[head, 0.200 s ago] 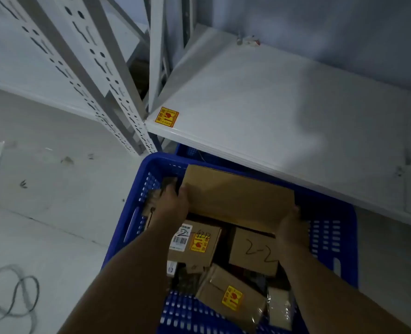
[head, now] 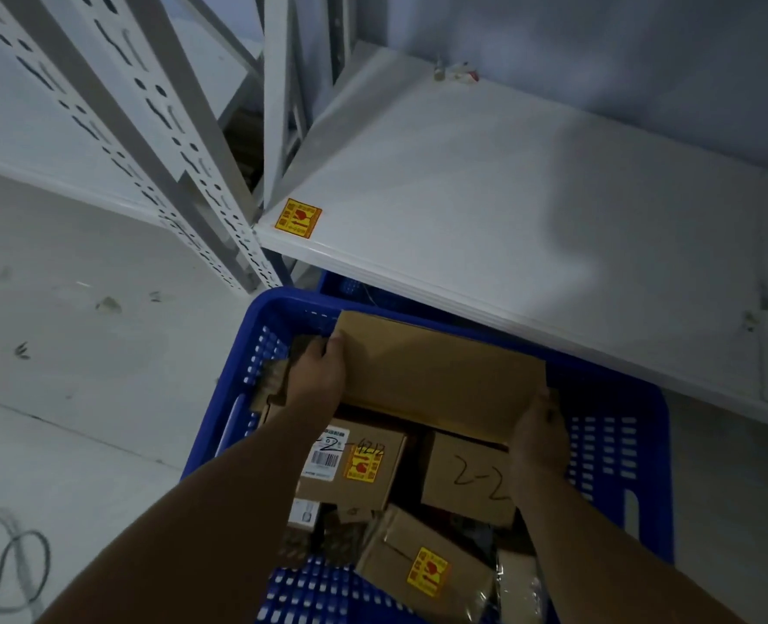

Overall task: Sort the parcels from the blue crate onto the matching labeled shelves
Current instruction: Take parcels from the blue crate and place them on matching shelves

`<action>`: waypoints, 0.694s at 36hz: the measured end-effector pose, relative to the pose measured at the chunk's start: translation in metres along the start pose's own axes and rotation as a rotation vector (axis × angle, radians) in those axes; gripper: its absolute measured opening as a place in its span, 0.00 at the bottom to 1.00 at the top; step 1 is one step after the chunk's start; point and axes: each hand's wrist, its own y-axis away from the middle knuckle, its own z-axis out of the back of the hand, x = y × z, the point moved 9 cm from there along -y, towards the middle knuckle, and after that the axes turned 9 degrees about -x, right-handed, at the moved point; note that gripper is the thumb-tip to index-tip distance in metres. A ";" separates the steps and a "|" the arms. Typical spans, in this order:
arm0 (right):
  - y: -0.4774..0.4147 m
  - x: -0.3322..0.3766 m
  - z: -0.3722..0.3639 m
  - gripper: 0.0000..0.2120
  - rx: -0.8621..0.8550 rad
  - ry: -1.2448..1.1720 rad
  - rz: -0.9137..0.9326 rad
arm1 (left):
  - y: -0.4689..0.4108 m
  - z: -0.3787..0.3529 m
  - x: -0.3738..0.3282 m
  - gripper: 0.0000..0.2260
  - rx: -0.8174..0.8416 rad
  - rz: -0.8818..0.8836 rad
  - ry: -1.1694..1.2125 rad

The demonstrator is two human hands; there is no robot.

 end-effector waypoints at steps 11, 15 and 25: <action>0.005 -0.015 0.006 0.17 0.124 -0.275 -0.159 | 0.005 0.006 0.023 0.20 -0.100 0.090 0.279; 0.015 -0.016 0.019 0.28 0.181 -0.289 -0.228 | 0.015 0.022 0.014 0.21 -0.065 0.161 0.338; 0.059 0.019 0.084 0.31 0.453 -0.260 -0.334 | 0.068 0.037 -0.003 0.20 0.240 0.388 0.364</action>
